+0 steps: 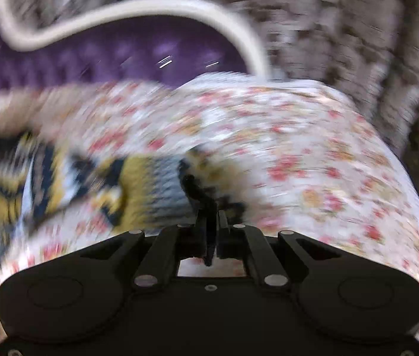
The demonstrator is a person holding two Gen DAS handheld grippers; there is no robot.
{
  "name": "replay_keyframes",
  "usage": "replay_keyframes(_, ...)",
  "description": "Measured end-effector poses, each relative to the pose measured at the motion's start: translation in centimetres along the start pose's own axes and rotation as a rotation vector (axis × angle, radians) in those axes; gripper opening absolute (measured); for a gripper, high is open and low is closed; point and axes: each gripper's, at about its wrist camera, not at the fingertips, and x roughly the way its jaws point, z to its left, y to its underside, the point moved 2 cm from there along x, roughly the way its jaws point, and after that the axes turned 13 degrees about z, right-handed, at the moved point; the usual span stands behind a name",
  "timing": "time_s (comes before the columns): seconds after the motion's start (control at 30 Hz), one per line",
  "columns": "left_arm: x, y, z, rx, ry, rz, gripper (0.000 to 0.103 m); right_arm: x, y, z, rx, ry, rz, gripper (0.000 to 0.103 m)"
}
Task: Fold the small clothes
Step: 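Lift the sleeve and fold it across the sweater body with the right gripper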
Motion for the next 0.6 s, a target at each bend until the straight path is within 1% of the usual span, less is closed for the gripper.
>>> replay_keyframes(0.07, -0.2, -0.2, 0.3, -0.012, 0.018, 0.005, 0.102, -2.1, -1.3, -2.1, 0.101, -0.018, -0.018, 0.01)
replay_keyframes(0.13, -0.5, -0.3, 0.6, -0.034, 0.044, 0.01, 0.101, -4.3, -2.5, -3.4, 0.173, -0.042, -0.034, 0.01)
replay_keyframes(0.23, -1.3, -0.6, 1.3, -0.087, 0.103, 0.017, 0.1, -8.0, -4.5, -3.4, 0.219, -0.088, -0.077, 0.009)
replay_keyframes(0.3, -1.8, -0.6, 1.9, -0.117, 0.144, 0.028, 0.1, -10.5, -6.3, -2.2, 0.222, -0.135, -0.113, 0.009)
replay_keyframes(0.37, -2.6, -0.6, 2.4, -0.131, 0.166, 0.03, 0.1, -12.8, -8.0, -0.5, 0.209, -0.183, -0.139, 0.009)
replay_keyframes(0.43, -3.5, -0.4, 2.9, -0.134, 0.171, 0.015, 0.1, -15.2, -9.8, 2.1, 0.175, -0.239, -0.164, 0.009)
replay_keyframes(0.53, -4.8, -0.1, 4.0, -0.134, 0.179, -0.005, 0.1, -17.7, -12.0, 7.1, 0.117, -0.343, -0.181, 0.009)
replay_keyframes(0.6, -5.6, 0.0, 4.8, -0.136, 0.186, -0.012, 0.1, -18.9, -13.2, 11.1, 0.08, -0.43, -0.184, 0.009)
